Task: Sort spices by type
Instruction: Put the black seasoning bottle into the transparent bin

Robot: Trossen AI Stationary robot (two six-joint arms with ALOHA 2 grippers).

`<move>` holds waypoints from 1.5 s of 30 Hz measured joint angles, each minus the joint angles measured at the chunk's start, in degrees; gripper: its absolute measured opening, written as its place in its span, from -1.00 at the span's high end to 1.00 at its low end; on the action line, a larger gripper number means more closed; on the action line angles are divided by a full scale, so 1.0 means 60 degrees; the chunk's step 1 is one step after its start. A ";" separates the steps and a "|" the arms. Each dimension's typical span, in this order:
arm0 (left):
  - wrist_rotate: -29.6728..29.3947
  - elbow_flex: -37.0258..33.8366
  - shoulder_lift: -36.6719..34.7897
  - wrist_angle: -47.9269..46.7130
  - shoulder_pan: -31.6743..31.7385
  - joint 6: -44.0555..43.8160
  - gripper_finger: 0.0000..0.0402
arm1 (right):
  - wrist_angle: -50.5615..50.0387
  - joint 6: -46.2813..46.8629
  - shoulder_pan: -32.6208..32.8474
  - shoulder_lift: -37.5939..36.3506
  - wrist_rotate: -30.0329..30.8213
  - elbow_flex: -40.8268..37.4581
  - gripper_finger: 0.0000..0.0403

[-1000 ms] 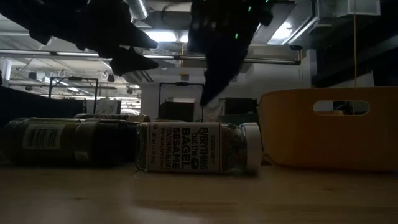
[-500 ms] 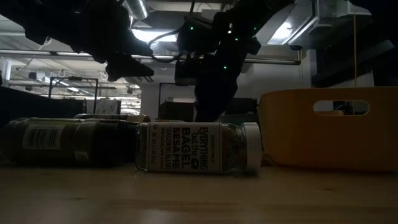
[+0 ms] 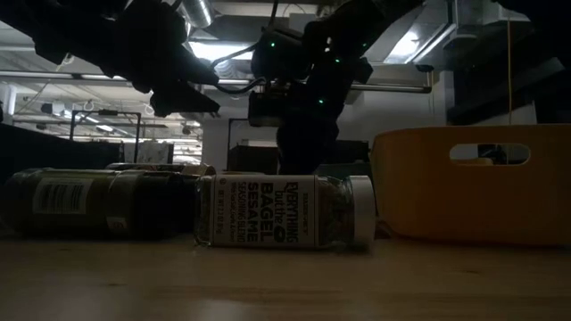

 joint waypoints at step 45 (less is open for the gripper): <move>-0.0557 0.0004 -0.2186 -0.0425 0.0029 0.0871 -0.59 | 0.1284 -0.2906 -0.3376 0.1950 -0.0208 0.4583 0.00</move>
